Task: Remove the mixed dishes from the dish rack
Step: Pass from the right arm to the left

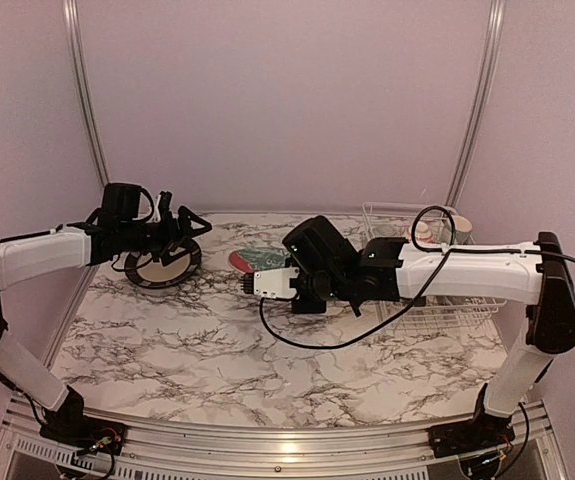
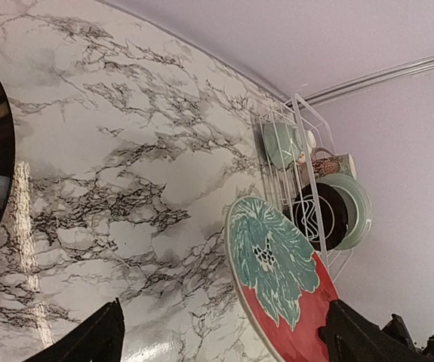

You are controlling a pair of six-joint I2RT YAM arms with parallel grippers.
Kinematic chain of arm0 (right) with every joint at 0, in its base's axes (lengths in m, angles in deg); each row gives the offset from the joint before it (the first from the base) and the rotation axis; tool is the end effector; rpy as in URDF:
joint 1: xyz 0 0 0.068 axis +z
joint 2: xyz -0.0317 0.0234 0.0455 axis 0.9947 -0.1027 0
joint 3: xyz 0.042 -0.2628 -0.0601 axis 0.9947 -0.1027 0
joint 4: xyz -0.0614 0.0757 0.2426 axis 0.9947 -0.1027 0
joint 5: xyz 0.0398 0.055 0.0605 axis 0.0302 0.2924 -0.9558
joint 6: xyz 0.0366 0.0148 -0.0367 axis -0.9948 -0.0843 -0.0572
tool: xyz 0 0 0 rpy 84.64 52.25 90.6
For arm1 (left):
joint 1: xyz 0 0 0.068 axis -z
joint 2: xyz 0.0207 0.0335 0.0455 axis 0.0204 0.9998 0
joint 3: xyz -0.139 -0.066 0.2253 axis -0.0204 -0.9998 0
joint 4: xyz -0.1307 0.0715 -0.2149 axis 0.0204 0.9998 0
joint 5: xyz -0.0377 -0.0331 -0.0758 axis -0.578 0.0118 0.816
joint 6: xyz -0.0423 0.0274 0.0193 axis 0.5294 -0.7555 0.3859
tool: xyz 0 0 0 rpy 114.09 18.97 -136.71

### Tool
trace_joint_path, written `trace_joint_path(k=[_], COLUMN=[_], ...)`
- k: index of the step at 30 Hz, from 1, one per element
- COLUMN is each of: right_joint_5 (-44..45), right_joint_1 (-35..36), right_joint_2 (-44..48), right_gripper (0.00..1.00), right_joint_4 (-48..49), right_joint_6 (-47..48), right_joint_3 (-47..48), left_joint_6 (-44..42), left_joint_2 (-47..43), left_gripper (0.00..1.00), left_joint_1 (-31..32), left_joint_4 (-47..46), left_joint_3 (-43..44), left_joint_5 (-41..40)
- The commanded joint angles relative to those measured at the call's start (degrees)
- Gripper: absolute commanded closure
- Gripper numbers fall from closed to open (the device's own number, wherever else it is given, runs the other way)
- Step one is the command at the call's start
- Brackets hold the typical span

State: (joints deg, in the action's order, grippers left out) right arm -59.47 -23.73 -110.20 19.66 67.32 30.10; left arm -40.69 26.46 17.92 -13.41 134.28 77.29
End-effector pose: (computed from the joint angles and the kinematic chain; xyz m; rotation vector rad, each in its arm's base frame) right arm 0.1988 0.3258 0.2755 -1.7341 1.4952 -0.2665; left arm 0.3144 -0.1271 0.2746 -0.0679 2.1253 -1.1699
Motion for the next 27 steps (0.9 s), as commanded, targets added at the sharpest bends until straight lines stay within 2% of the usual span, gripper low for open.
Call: trace_joint_path(k=[1,6,12,21,27], right_joint_5=[1.99,1.75,3.08,6.85,8.21], right_joint_1=[1.58,2.37,2.59,2.89,3.08], right_joint_2=[1.67,1.76,2.09,2.11,2.24], right_gripper=[1.0,1.0,1.0,1.0,1.0], right_joint_4=[11.99,12.63,13.98,16.34,18.49], right_joint_6=[2.46,1.93,2.54,4.39,5.07], right_joint_3=[0.81,-0.29,-1.81,-4.59,-6.76], left_joint_6=[4.01,-0.83,0.22,-2.46,-3.7], left_joint_2=[5.15,11.28,13.99,17.74,19.7], left_gripper=[0.06,0.1,0.23,0.53,0.61], left_joint_1=[2.88,7.38,9.83,12.05,13.36], left_joint_4=[0.01,10.15,7.45,10.75,12.44], left_joint_3=[1.62,8.0,9.64,13.32,16.37], left_joint_5=[6.29,4.57,6.43,6.15,6.17])
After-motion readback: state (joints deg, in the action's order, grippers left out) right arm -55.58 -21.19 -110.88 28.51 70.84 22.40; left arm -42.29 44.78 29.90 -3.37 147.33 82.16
